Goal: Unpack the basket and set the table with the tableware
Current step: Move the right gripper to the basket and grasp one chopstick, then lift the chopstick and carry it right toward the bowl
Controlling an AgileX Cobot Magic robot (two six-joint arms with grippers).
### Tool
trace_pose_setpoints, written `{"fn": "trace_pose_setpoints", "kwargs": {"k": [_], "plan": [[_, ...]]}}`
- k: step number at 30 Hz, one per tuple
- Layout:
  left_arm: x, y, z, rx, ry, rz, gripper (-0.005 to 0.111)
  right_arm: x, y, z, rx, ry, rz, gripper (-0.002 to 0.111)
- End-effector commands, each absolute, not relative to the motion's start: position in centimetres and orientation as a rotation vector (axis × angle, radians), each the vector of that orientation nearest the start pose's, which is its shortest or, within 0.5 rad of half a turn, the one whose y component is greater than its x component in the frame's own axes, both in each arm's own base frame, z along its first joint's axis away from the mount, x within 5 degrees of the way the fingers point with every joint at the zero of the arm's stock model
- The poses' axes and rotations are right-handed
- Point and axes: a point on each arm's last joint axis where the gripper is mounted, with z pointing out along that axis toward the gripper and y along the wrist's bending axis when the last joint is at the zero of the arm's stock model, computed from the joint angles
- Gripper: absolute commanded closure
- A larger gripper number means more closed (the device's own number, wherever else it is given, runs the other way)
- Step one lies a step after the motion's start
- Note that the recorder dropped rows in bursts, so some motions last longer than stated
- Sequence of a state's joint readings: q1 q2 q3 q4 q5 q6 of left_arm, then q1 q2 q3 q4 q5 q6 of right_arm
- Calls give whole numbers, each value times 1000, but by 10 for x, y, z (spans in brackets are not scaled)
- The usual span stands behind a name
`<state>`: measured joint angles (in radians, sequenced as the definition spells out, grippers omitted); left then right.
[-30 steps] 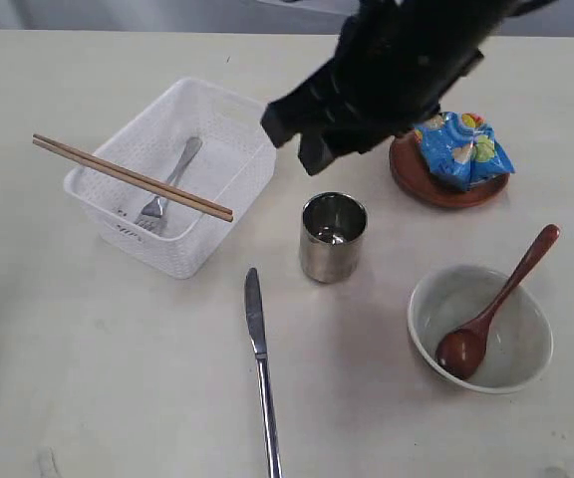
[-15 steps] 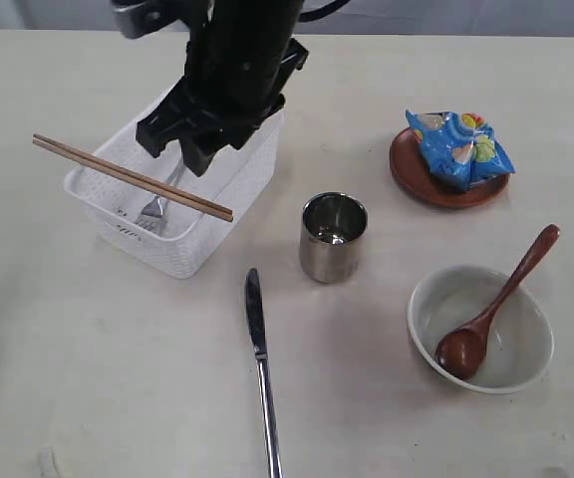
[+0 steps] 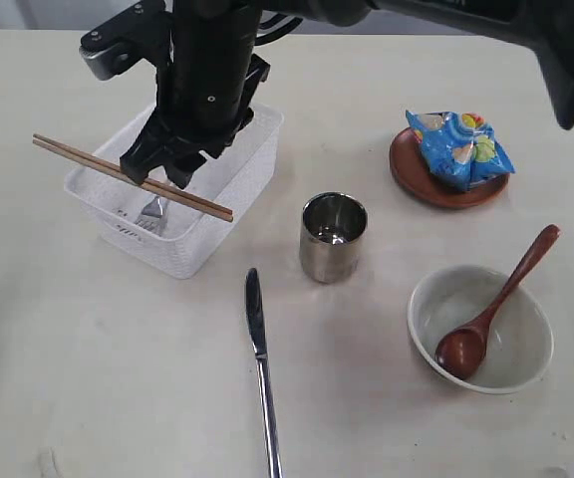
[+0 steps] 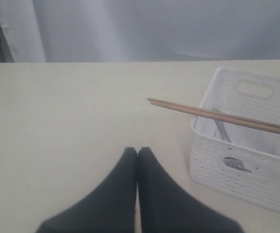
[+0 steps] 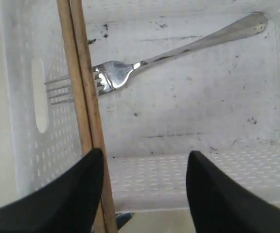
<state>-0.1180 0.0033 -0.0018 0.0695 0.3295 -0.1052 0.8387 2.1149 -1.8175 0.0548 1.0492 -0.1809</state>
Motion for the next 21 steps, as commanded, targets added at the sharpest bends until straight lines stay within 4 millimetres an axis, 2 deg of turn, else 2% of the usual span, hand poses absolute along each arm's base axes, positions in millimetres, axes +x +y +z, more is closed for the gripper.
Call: {"fn": "trace_pose_setpoints", "kwargs": {"k": [1, 4, 10, 21], "plan": [[54, -5, 184, 65, 1807, -92, 107, 303, 344, 231, -1357, 2489, 227, 58], [54, -5, 184, 65, 1807, -92, 107, 302, 346, 231, -1351, 2497, 256, 58], [54, -5, 184, 65, 1807, -92, 107, 304, 348, 216, -1387, 2512, 236, 58], [54, -5, 184, 65, 1807, -92, 107, 310, 349, 216, -1389, 2447, 195, 59]]}}
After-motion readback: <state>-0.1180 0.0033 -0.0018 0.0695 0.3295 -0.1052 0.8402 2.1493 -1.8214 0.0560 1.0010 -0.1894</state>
